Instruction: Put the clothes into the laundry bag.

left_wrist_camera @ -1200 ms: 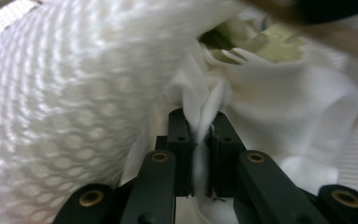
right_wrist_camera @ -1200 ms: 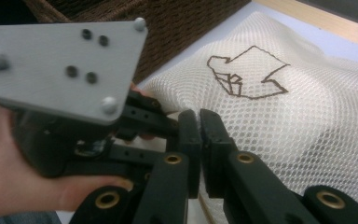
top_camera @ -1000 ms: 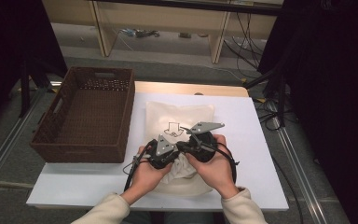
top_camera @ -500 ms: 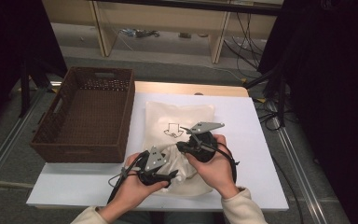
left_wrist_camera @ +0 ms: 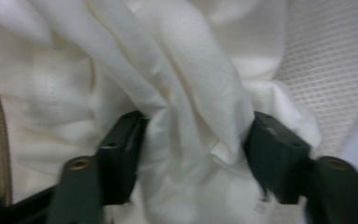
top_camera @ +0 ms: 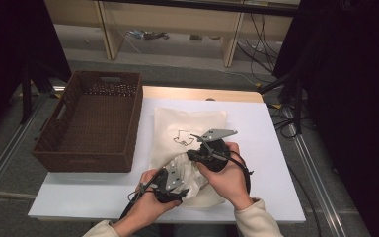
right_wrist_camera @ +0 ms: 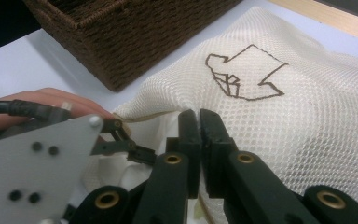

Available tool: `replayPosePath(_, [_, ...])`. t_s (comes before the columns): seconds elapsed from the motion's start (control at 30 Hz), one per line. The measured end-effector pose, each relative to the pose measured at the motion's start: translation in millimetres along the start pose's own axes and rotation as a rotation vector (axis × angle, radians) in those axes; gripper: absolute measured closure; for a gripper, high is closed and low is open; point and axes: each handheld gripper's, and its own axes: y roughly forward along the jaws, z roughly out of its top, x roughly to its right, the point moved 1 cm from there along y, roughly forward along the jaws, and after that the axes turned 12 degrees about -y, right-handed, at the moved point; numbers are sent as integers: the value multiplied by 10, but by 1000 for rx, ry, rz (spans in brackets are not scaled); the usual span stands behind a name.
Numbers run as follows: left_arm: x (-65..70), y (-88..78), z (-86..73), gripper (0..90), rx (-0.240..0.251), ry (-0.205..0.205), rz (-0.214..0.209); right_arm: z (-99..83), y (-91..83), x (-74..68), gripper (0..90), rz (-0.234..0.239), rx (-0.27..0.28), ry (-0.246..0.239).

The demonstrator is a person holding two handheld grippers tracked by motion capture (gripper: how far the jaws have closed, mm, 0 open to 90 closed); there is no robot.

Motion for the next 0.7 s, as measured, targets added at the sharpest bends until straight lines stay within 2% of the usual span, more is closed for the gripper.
replayPosePath(0.03, [-16, 7, 12, 441, -15, 21, 7, 0, -1, -1, 890, 3, -1, 5])
replayPosePath(0.07, [-15, 26, 22, 462, -16, 17, 9, -1, -1, -1, 890, 3, -1, 4])
replayPosePath(0.1, [-15, 34, 29, 494, -21, 32, 24, -3, 5, 14, 890, -2, 1, -25])
replayPosePath(0.17, [-13, 59, 36, 544, -28, 42, 32, -4, 7, 13, 890, -6, 2, -35])
replayPosePath(0.2, [-14, 72, 37, 579, -29, 45, 35, -1, 7, -4, 890, -6, -4, -10])
replayPosePath(0.37, [-35, 98, 57, 754, -23, 13, 35, -1, 30, -9, 890, -18, 17, -20])
replayPosePath(0.4, [-26, 105, 61, 790, 0, -19, 26, 0, 7, -30, 890, -8, -13, 18])
replayPosePath(0.43, [-45, 76, 76, 810, -17, 3, 19, -1, 16, -25, 891, -4, -12, 9])
replayPosePath(0.47, [-48, 57, 89, 822, -11, -3, 24, -4, 21, -20, 891, -1, -14, -3])
replayPosePath(0.5, [-50, 39, 104, 826, -3, -13, 11, -4, 27, -17, 890, -1, -11, -18])
replayPosePath(0.53, [-47, 31, 115, 829, 18, -31, 9, -6, 33, -18, 890, -7, -2, -22])
replayPosePath(0.7, [-57, -39, 235, 834, 80, -73, -6, 8, 8, -28, 891, -6, 4, -11])
